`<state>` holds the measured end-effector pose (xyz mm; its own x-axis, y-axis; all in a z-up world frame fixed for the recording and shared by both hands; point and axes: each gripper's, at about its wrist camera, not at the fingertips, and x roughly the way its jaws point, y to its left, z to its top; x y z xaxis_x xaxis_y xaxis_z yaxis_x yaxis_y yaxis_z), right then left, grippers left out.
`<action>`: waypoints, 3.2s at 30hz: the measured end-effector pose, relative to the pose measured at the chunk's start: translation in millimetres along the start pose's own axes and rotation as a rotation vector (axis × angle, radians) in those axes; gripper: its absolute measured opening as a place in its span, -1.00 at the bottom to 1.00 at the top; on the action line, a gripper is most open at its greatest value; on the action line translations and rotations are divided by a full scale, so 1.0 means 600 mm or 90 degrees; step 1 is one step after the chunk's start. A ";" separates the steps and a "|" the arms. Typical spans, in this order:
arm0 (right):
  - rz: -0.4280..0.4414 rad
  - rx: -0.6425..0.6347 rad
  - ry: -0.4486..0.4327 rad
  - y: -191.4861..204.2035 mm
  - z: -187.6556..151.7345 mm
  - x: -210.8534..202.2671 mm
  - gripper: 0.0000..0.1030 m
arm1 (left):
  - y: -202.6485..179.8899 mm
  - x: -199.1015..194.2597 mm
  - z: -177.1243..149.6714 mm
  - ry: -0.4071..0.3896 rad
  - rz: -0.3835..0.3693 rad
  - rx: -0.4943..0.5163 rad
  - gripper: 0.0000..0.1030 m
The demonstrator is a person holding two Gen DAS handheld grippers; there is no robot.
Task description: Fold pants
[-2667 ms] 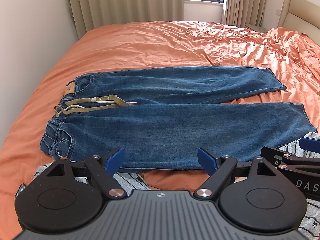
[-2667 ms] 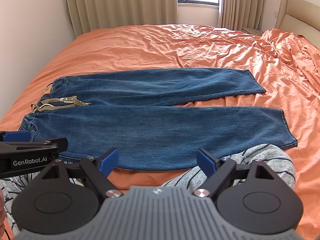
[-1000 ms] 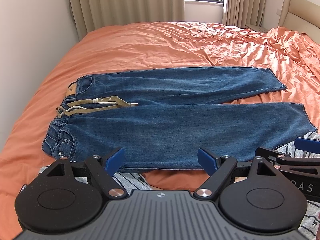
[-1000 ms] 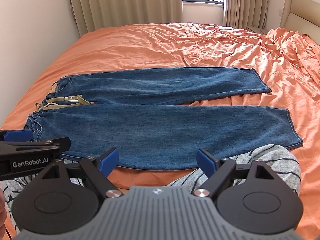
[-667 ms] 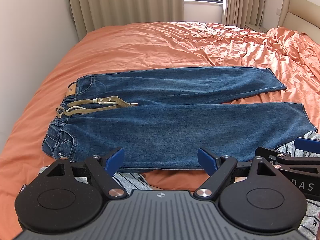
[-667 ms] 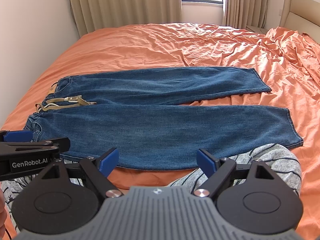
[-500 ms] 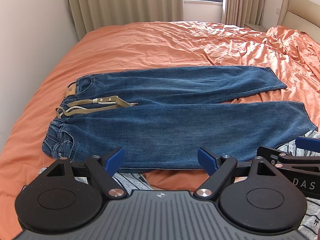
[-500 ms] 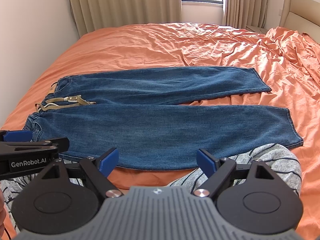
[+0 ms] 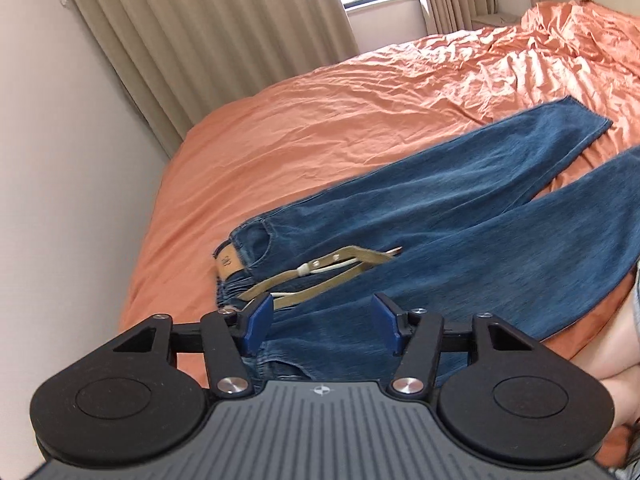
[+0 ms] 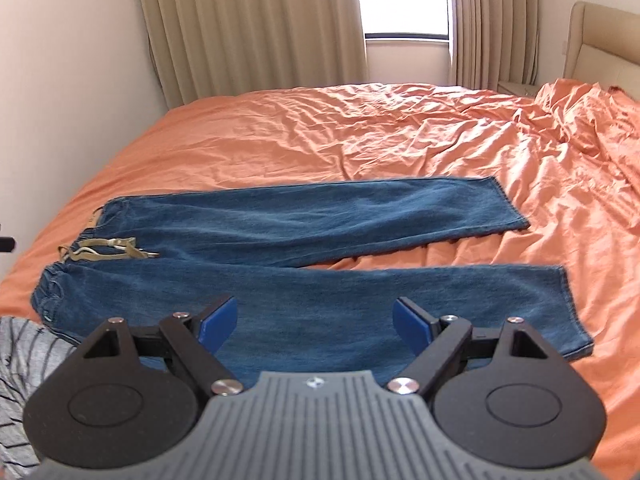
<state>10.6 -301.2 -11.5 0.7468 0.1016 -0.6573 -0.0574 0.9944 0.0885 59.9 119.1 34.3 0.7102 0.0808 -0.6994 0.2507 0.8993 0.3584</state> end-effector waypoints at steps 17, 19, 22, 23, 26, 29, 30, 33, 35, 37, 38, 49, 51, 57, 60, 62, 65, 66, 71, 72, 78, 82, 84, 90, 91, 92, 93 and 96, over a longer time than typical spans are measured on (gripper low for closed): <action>-0.146 -0.015 0.064 -0.159 0.071 0.018 0.57 | 0.033 0.233 -0.225 0.210 -0.083 0.500 0.13; -0.145 0.015 0.071 -0.182 0.078 0.018 0.57 | 0.027 0.241 -0.236 0.199 -0.101 0.523 0.14; -0.153 0.044 0.087 -0.214 0.087 0.019 0.57 | 0.018 0.263 -0.245 0.204 -0.106 0.510 0.24; -0.157 0.047 0.097 -0.225 0.088 0.020 0.57 | 0.016 0.267 -0.247 0.202 -0.114 0.503 0.30; -0.173 0.038 0.121 -0.251 0.087 0.022 0.57 | 0.021 0.275 -0.240 0.198 -0.117 0.461 0.37; -0.182 0.024 0.136 -0.281 0.085 0.022 0.57 | 0.024 0.279 -0.236 0.206 -0.112 0.426 0.15; -0.188 0.019 0.140 -0.290 0.085 0.023 0.57 | 0.024 0.279 -0.234 0.207 -0.108 0.415 0.07; -0.212 -0.007 0.153 -0.314 0.083 0.023 0.57 | 0.017 0.271 -0.224 0.188 -0.078 0.395 -0.19; -0.215 -0.035 0.167 -0.329 0.081 0.022 0.57 | 0.023 0.257 -0.208 0.173 -0.065 0.373 -0.33; -0.210 -0.083 0.188 -0.338 0.076 0.024 0.57 | 0.035 0.238 -0.186 0.156 -0.057 0.333 -0.50; -0.206 -0.112 0.198 -0.341 0.072 0.027 0.57 | 0.039 0.238 -0.167 0.152 -0.052 0.311 -0.53; -0.176 -0.384 0.325 -0.364 -0.011 0.081 0.10 | 0.030 0.220 -0.022 0.088 0.077 0.238 -0.67; -0.157 -0.409 0.333 -0.366 -0.028 0.095 -0.14 | 0.029 0.225 -0.002 0.089 0.097 0.224 -0.69; -0.103 -0.484 0.319 -0.348 -0.070 0.143 -0.23 | 0.029 0.232 0.037 0.108 0.142 0.190 -0.70; -0.071 -0.511 0.324 -0.341 -0.080 0.162 -0.23 | 0.029 0.234 0.047 0.111 0.159 0.174 -0.70; -0.054 -0.539 0.317 -0.334 -0.087 0.166 -0.23 | 0.031 0.235 0.049 0.114 0.164 0.162 -0.70; -0.031 -0.573 0.316 -0.327 -0.095 0.170 -0.23 | 0.036 0.242 0.055 0.126 0.170 0.135 -0.70; -0.021 -0.583 0.324 -0.325 -0.099 0.171 -0.23 | 0.037 0.244 0.058 0.129 0.171 0.128 -0.70; 0.001 -0.617 0.325 -0.324 -0.120 0.183 -0.27 | 0.037 0.251 0.067 0.144 0.181 0.105 -0.70; 0.002 -0.621 0.319 -0.323 -0.123 0.187 -0.32 | 0.037 0.252 0.068 0.147 0.182 0.104 -0.70; 0.017 -0.660 0.301 -0.311 -0.141 0.209 -0.44 | 0.036 0.252 0.073 0.159 0.183 0.095 -0.70; 0.001 -0.682 0.292 -0.307 -0.155 0.215 -0.79 | 0.039 0.260 0.072 0.167 0.182 0.094 -0.70; -0.018 -0.681 0.272 -0.306 -0.155 0.214 -0.91 | 0.040 0.259 0.072 0.167 0.182 0.091 -0.70; -0.099 -0.630 0.184 -0.309 -0.097 0.194 -1.00 | 0.046 0.253 0.071 0.151 0.186 0.073 -0.70; -0.109 -0.618 0.168 -0.309 -0.081 0.190 -1.00 | 0.048 0.252 0.070 0.146 0.188 0.071 -0.71; -0.119 -0.605 0.148 -0.309 -0.063 0.188 -1.00 | 0.050 0.251 0.071 0.141 0.189 0.069 -0.71; -0.129 -0.599 0.130 -0.308 -0.048 0.185 -1.00 | 0.054 0.250 0.072 0.134 0.190 0.065 -0.71; -0.169 -0.596 0.084 -0.305 -0.001 0.185 -1.00 | 0.067 0.246 0.080 0.117 0.197 0.054 -0.71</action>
<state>103.5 -471.6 -101.1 0.7341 -0.1828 -0.6540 -0.4431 0.6009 -0.6653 206.2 146.8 -24.8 0.6331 0.4262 -0.6462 0.1008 0.7822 0.6148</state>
